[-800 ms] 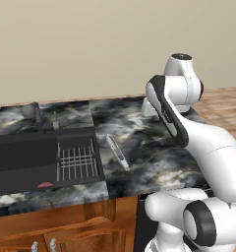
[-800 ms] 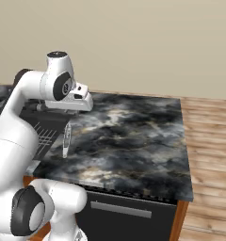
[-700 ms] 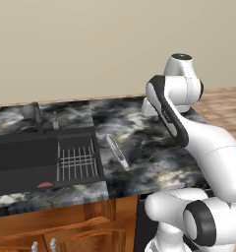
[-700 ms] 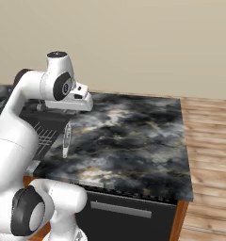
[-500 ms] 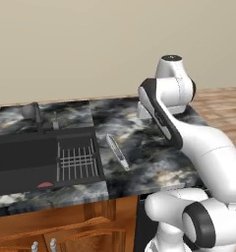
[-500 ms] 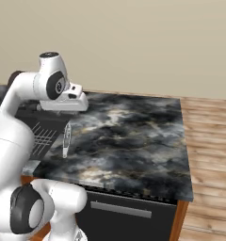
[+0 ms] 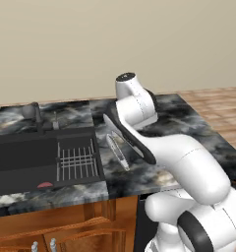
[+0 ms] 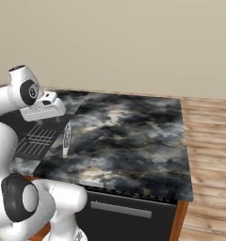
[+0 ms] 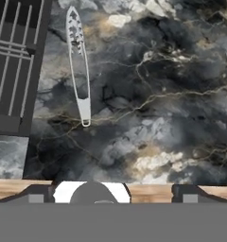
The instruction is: Pick up the tongs from the counter and place them near the plate next to the oven.
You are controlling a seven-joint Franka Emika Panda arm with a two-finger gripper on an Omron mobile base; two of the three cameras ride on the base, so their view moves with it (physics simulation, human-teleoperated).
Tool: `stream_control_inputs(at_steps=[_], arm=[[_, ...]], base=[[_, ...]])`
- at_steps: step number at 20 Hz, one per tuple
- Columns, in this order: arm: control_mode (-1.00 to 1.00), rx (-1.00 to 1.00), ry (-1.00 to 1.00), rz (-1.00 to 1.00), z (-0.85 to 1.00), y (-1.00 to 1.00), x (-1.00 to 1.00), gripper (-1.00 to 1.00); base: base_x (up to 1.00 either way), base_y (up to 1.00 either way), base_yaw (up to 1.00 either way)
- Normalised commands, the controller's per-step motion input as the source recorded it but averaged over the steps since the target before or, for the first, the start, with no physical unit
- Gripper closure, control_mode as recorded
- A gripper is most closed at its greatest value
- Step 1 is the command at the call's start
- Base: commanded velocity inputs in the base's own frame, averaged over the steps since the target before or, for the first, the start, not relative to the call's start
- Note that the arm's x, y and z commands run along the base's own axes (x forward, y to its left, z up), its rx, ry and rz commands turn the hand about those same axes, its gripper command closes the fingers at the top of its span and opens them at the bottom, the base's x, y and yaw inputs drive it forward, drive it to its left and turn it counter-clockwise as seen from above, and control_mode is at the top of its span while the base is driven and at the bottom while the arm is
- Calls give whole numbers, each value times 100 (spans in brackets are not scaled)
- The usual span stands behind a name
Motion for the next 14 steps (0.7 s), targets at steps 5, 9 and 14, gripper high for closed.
stream_control_inputs(at_steps=[5,9,14], arm=[[-100,9,-1,4,-38,-16,0,-100],[-100,14,-1,3,-31,-31,15,-100],[-100,10,1,3,-42,-5,38,-100]], base=[[0,0,0],[0,0,0],[0,0,0]])
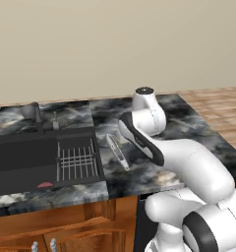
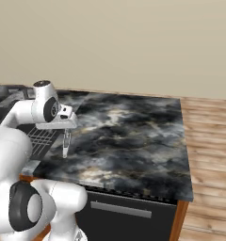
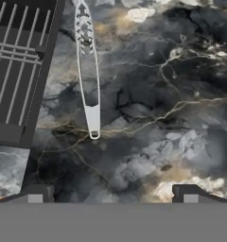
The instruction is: Pick up the tongs from the counter and place them near the plate next to the oven.
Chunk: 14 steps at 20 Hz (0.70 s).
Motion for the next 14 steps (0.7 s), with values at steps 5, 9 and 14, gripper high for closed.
stream_control_inputs(at_steps=[5,9,14], arm=[[-100,10,10,5,-55,1,56,-100],[-100,0,18,16,-43,3,31,-100],[-100,-2,2,8,-31,14,0,-100]], base=[[0,0,0],[0,0,0],[0,0,0]])
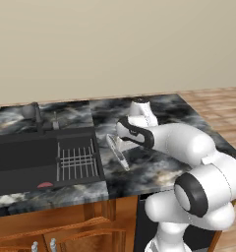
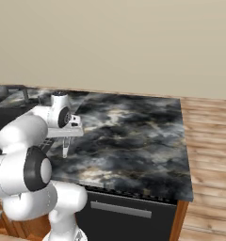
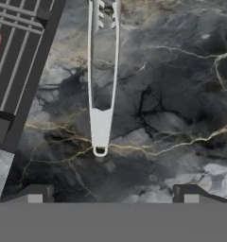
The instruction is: Pick up the tongs from the counter and place them near the plate next to the oven.
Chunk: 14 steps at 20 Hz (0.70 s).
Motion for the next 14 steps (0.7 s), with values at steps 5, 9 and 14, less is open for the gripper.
stream_control_inputs(at_steps=[5,9,14], arm=[[-100,-8,1,0,-8,47,0,-100],[-100,-6,2,0,-14,44,0,-100],[-100,0,1,0,-23,6,0,-100]], base=[[0,0,0],[0,0,0],[0,0,0]])
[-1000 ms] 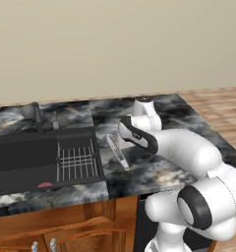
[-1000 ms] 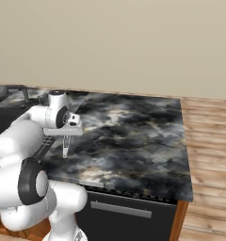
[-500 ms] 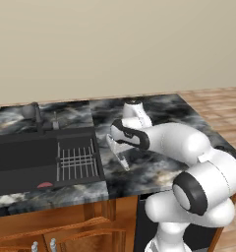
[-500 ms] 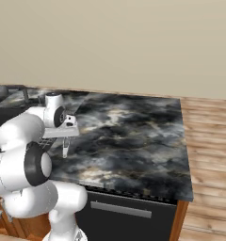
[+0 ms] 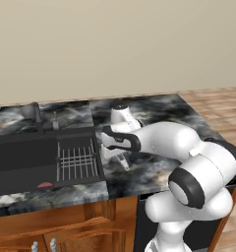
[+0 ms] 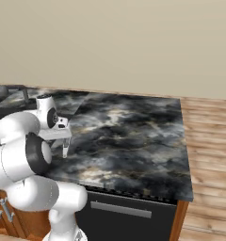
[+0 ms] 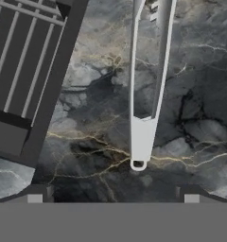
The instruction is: Pick up the tongs from the counter and place them near the plate next to the oven.
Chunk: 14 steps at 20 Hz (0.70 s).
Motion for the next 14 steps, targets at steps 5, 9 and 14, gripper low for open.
stream_control_inputs(at_steps=[5,9,14], arm=[[-100,0,0,0,-17,-13,0,-100],[-100,0,0,0,-10,-15,0,-100],[-100,3,0,0,-3,-28,0,-100]], base=[[0,0,0],[0,0,0],[0,0,0]])
